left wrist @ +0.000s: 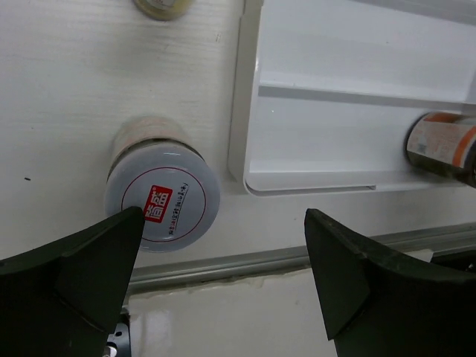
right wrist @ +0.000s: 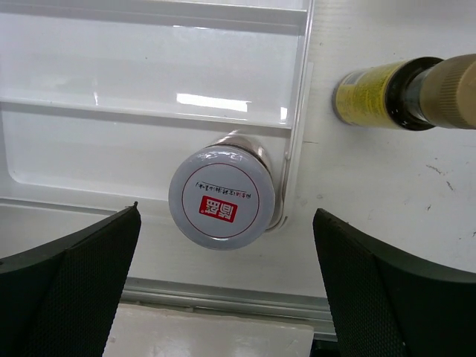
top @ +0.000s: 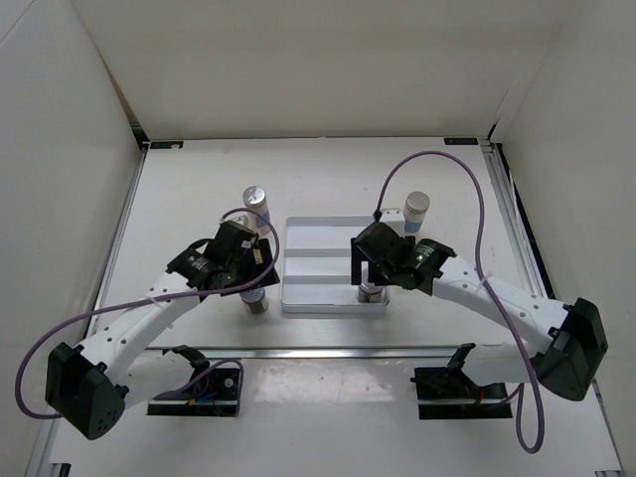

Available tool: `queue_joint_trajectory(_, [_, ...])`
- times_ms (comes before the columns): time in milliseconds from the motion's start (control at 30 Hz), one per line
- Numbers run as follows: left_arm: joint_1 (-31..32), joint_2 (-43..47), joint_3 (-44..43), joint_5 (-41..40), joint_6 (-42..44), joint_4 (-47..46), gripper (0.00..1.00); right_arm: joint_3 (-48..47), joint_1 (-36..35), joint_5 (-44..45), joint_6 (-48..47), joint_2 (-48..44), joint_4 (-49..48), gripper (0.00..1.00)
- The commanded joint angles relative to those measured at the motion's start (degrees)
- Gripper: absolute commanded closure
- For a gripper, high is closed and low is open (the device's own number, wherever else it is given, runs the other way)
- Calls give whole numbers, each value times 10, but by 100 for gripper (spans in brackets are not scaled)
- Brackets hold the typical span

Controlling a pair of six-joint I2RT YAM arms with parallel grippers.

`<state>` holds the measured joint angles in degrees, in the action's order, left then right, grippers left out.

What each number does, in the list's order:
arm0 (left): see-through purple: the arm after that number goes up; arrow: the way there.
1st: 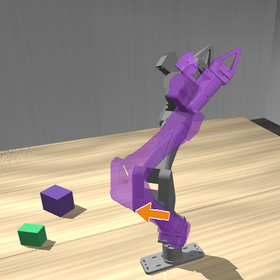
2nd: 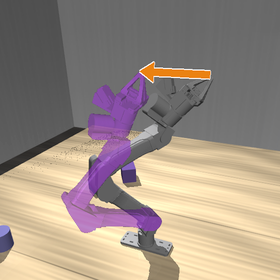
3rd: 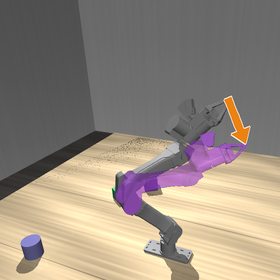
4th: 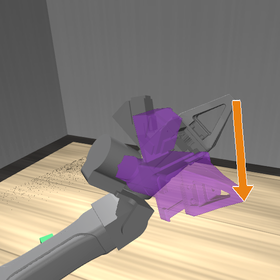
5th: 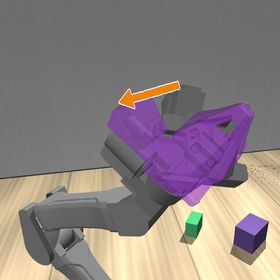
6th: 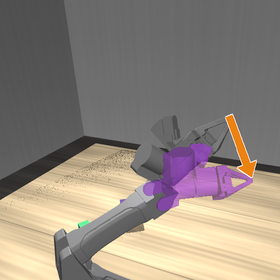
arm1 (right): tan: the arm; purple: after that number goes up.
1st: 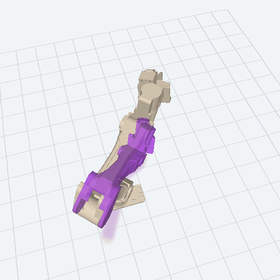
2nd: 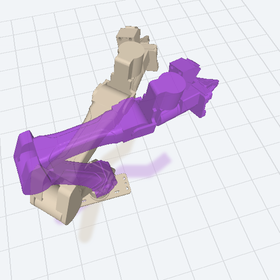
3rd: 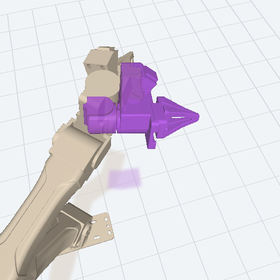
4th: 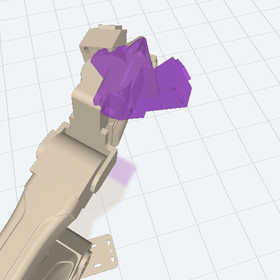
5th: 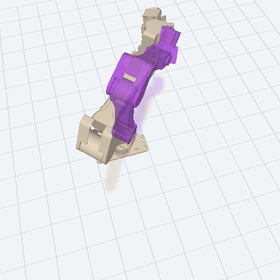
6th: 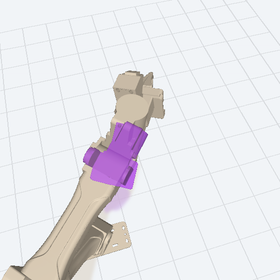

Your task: Organize the condiment bottles

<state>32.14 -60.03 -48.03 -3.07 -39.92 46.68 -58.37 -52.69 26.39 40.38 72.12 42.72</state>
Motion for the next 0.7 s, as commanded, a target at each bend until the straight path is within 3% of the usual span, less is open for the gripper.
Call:
queue_joint_trajectory(0, [14,-21,3,-47,-45,23,0,-11,-3,22,6,-22,-3,0])
queue_joint_trajectory(267, [41,-26,-9,-88,-67,46,0,-1,-3,27,6,-28,-3,0])
queue_joint_trajectory(500, [57,-2,-86,-199,-74,129,0,5,-3,22,6,-28,-3,0])
queue_joint_trajectory(667, [57,-32,-61,-190,-81,120,0,5,-3,22,6,-28,-3,0])
